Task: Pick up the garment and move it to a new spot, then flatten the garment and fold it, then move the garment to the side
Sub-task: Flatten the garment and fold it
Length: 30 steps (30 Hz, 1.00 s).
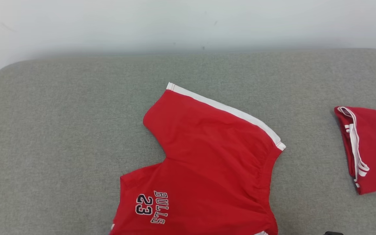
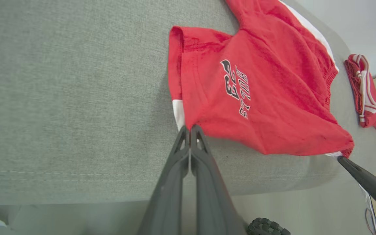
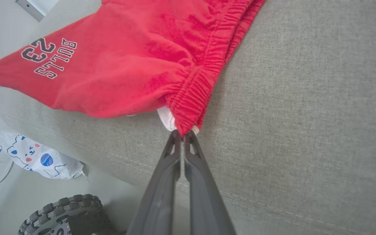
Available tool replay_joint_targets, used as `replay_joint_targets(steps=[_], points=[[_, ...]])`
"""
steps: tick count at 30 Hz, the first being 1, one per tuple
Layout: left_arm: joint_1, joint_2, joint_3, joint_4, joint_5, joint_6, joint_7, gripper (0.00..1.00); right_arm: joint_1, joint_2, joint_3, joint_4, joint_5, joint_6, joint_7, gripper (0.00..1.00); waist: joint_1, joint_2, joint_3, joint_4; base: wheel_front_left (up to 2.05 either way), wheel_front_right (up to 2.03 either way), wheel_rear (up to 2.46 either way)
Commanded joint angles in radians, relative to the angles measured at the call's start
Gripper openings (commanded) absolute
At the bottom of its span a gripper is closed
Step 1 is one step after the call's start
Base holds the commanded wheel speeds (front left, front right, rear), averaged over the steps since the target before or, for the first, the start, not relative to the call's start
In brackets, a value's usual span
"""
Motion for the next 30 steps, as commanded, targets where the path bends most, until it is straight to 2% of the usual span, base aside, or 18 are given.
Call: replay_joint_targets(steps=[1,8,11,14,22,26,30], points=[[-0.004,0.015,0.013,-0.012,0.0,0.001,0.006,0.0,0.003,0.003,-0.008,-0.016,-0.008,0.0,0.01,0.0,0.0003,0.0002,0.001,-0.011,0.0,0.0,0.0],[-0.203,0.089,0.033,-0.039,0.052,-0.04,0.053,0.0,-0.047,0.031,-0.043,-0.115,0.035,0.0,0.059,0.0,0.0003,0.0002,0.044,-0.046,0.0,0.0,0.0],[-0.348,0.102,0.027,-0.006,0.071,-0.063,0.083,0.0,-0.105,0.031,-0.054,-0.13,0.068,0.0,0.046,0.0,0.0003,0.0002,0.079,-0.067,0.0,0.0,0.0],[-0.502,0.078,0.016,0.057,0.065,-0.09,0.104,0.0,-0.178,0.034,-0.059,-0.126,0.096,0.0,0.021,0.0,0.0003,0.0002,0.116,-0.088,0.0,0.0,0.0],[-0.906,0.033,-0.017,0.374,0.063,-0.186,0.146,0.0,-0.42,0.039,-0.028,-0.017,0.131,0.0,-0.068,0.0,0.0003,0.0002,0.219,-0.163,0.0,0.0,0.0],[-1.069,0.015,-0.026,0.556,0.063,-0.231,0.125,0.0,-0.544,0.057,0.016,0.078,0.153,0.0,-0.121,0.0,0.0003,0.0002,0.264,-0.202,0.0,0.0,0.0],[-1.192,-0.003,-0.035,0.733,0.059,-0.256,0.083,0.0,-0.646,0.07,0.064,0.173,0.172,0.0,-0.182,0.0,0.0003,0.0002,0.298,-0.234,0.0,0.0,0.0]])
